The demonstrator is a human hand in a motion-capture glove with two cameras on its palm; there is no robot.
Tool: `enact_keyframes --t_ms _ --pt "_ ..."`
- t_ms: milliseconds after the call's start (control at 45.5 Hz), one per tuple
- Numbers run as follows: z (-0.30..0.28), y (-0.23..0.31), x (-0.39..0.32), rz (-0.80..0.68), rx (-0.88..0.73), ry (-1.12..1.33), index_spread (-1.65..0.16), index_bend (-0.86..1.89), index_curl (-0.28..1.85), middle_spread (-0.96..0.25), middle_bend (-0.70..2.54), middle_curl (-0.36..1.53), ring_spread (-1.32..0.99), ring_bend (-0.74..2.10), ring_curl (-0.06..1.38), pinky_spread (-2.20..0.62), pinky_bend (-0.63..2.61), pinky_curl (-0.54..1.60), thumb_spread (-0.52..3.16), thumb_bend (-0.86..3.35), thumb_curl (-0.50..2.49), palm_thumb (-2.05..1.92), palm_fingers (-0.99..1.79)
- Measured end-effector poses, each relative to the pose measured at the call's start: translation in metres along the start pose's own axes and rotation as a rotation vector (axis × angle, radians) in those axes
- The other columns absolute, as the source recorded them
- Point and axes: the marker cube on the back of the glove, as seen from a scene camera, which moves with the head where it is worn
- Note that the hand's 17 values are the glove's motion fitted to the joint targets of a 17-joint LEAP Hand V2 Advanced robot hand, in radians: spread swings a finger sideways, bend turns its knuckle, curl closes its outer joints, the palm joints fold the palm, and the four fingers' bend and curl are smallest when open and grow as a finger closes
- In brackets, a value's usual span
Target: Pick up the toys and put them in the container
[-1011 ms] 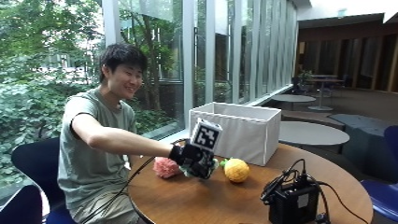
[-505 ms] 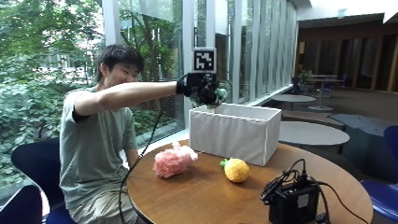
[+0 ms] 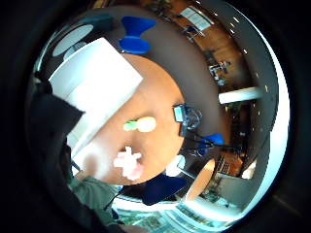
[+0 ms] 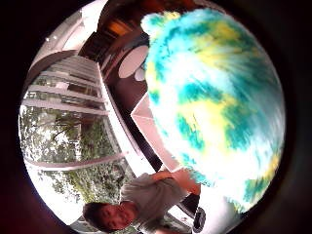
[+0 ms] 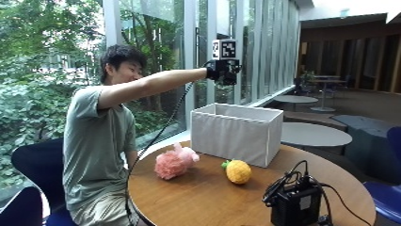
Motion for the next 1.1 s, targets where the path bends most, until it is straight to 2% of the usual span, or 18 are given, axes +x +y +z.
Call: enact_keyframes --t_ms 132,220,352,373,395,417,505,659,813,901,1099 --pt "0.022 -0.034 -0.036 0.132 -0.08 -0.013 -0.18 1.22 0.93 -0.18 1.44 0.9 -0.39 1.59 0.83 -0.85 1.16 1.05 0.74 0.06 0.93 0.62 0.73" --pt "0.039 -0.043 -0.055 -0.045 -0.136 0.051 -0.18 1.15 0.93 -0.18 1.4 0.88 -0.38 1.57 0.81 -0.8 1.18 1.04 0.76 0.05 0.94 0.61 0.69" --pt "0.062 -0.048 -0.066 -0.045 -0.307 0.112 -0.2 0.81 0.89 -0.18 1.49 0.88 -0.35 1.44 0.75 -0.68 1.12 0.94 0.82 -0.02 0.9 0.54 0.5" --pt "0.064 -0.047 -0.065 -0.04 -0.327 0.111 -0.2 0.69 0.86 -0.18 1.57 0.89 -0.35 1.4 0.73 -0.65 1.07 0.91 0.9 -0.03 0.87 0.51 0.42" --pt "0.065 -0.045 -0.065 -0.033 -0.344 0.111 -0.21 0.64 0.85 -0.19 1.19 0.79 -0.34 1.38 0.73 -0.64 1.14 0.91 0.97 -0.04 0.84 0.45 0.07" --pt "0.065 -0.044 -0.064 -0.024 -0.357 0.112 -0.21 0.54 0.84 -0.19 1.06 0.78 -0.33 1.35 0.74 -0.61 1.18 0.92 1.0 -0.06 0.82 0.41 -0.23" --pt "0.052 -0.037 -0.065 0.019 -0.367 0.124 -0.21 0.29 0.7 -0.16 0.73 0.64 -0.28 1.11 0.64 -0.48 1.19 0.86 1.1 -0.06 0.74 0.31 -0.45" --pt "0.02 -0.01 -0.038 0.065 -0.295 0.112 -0.22 0.08 0.52 -0.11 0.46 0.53 -0.23 0.87 0.53 -0.3 1.11 0.76 1.2 -0.04 0.63 0.21 -0.29" --pt "0.006 0.04 0.015 0.18 -0.276 0.124 -0.21 0.05 0.42 -0.09 0.36 0.49 -0.2 0.75 0.47 -0.19 1.07 0.68 1.25 -0.03 0.55 0.16 -0.22" --pt "0.007 0.081 0.052 0.174 -0.282 0.104 -0.21 0.05 0.37 -0.07 0.32 0.47 -0.18 0.72 0.46 -0.15 1.05 0.65 1.27 -0.02 0.52 0.14 -0.2" --pt "-0.003 0.156 0.059 0.325 -0.278 -0.077 -0.19 0.05 0.29 -0.03 0.23 0.44 -0.11 0.65 0.43 -0.07 1.05 0.59 1.3 -0.02 0.47 0.12 -0.21"
